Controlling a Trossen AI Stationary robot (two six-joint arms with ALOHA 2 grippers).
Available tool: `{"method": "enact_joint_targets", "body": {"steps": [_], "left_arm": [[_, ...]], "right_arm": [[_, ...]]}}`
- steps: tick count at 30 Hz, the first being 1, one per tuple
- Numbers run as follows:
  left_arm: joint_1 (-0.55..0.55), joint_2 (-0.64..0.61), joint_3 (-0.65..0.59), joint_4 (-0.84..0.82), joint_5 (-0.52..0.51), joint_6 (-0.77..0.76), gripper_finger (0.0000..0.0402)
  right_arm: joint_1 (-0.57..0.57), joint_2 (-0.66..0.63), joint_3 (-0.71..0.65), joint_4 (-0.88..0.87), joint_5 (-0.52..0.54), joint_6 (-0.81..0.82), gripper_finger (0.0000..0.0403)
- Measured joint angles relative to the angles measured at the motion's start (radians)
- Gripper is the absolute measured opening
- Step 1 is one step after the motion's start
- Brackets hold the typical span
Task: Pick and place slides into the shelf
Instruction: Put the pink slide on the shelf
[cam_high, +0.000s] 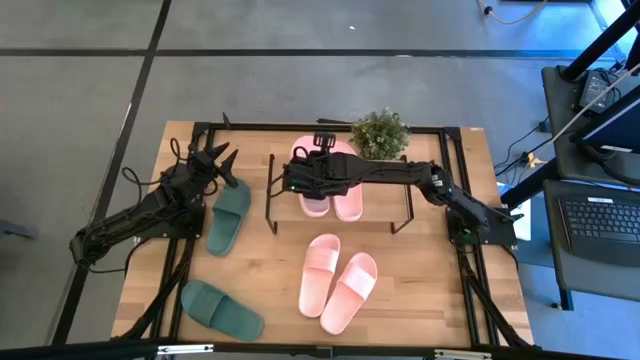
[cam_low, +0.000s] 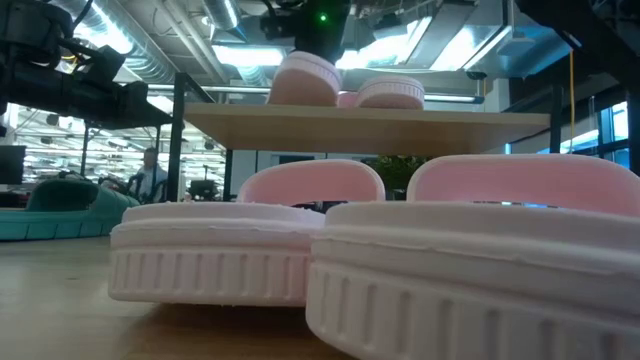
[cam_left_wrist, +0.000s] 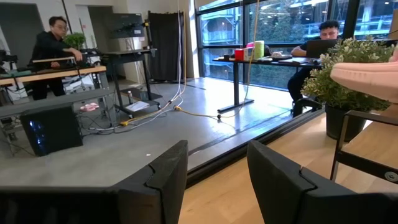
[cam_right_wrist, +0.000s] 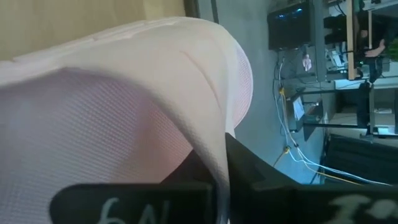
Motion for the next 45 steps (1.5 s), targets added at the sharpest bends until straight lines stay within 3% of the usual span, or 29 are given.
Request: {"method": "enact_joint_targets", "body": {"steps": [19, 45], "left_arm": [[0.0, 0.0, 0.0, 0.0, 0.0, 0.0, 0.0159], [0.0, 0.0, 0.0, 0.0, 0.0, 0.0, 0.0159]], "right_arm": [[0.0, 0.022, -0.02, -0.002, -0.018, 0.009, 0.0014], [0.0, 0.026, -0.02, -0.007, -0.028, -0.017, 0.0139]]}}
